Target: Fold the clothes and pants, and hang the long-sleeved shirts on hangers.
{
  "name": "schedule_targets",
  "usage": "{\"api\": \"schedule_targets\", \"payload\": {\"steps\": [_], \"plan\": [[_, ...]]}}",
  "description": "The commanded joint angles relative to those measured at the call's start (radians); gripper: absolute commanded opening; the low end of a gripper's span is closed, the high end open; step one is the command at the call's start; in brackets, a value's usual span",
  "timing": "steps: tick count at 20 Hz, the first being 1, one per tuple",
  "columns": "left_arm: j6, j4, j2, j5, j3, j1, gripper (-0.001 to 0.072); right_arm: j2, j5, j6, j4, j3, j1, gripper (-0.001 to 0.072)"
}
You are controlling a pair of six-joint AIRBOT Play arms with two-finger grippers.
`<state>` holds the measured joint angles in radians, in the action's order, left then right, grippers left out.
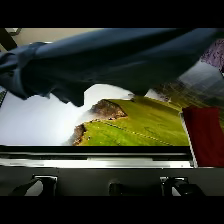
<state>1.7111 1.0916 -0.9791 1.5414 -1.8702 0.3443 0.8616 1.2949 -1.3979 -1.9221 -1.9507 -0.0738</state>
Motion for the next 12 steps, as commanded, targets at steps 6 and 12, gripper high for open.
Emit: {"api": "schedule_targets", "payload": {"steps": [6, 12], "plan": [[0.091, 0.077, 0.141, -0.086, 0.049, 0.002, 0.0019, 0.148, 0.085, 0.102, 0.087, -0.043, 0.001, 0.0031], [0.092, 0.06, -0.124, -0.173, 0.443, -0.137, 0.0019, 0.684, 0.086, 0.1, -0.008, -0.043, 0.0, 0.0031]]}}
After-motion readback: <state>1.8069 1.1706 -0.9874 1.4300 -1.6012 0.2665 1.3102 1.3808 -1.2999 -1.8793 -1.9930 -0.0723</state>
